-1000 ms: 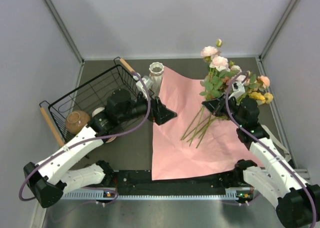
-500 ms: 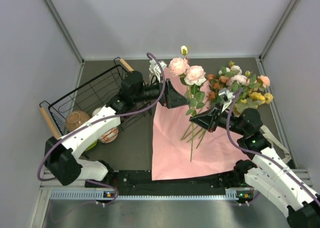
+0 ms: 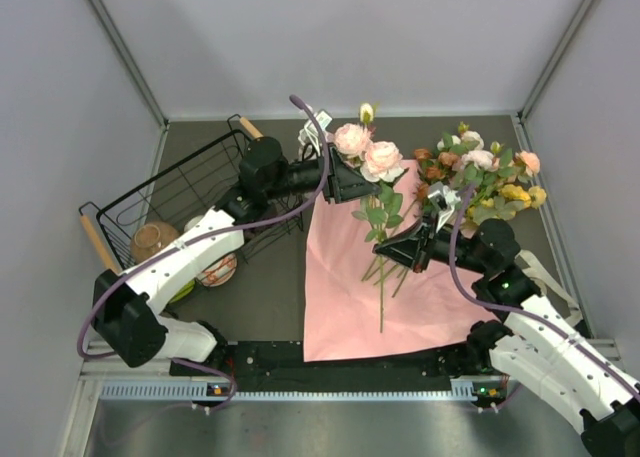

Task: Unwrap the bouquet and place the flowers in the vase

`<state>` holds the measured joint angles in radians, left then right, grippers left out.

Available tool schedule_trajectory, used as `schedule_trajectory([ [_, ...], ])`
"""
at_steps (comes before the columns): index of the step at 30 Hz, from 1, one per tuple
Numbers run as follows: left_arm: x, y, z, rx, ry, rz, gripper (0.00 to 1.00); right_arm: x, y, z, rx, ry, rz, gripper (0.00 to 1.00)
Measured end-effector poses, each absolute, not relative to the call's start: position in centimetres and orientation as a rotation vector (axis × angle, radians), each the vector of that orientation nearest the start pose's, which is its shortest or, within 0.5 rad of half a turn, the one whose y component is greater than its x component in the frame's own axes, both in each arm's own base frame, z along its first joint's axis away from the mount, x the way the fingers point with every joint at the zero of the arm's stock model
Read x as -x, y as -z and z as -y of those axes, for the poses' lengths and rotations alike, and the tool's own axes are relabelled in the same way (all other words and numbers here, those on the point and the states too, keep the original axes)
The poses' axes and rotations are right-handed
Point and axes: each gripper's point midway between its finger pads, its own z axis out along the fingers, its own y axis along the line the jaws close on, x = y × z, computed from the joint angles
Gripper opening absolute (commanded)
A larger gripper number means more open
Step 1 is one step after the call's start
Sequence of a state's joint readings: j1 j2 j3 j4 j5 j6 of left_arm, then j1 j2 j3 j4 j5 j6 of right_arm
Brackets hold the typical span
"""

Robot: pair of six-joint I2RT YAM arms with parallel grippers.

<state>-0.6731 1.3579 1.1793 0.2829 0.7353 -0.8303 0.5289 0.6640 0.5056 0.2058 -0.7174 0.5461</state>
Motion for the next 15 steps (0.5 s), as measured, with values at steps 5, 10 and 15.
schedule_trajectory([
  [5, -23.8, -38.0, 35.8, -0.558, 1.594, -1.663, 0.00, -16.0, -27.5, -24.2, 0.586, -1.337, -1.615, 0.83],
  [10, -25.9, -40.6, 34.4, -0.547, 1.362, -1.608, 0.00, -19.7, -27.4, -22.0, 0.349, -1.119, -1.736, 0.99],
  [15, -27.8, -49.2, 30.4, -0.510, 1.047, -1.390, 0.00, -22.9, -25.9, -17.5, 0.087, -0.807, -1.847, 0.99],
])
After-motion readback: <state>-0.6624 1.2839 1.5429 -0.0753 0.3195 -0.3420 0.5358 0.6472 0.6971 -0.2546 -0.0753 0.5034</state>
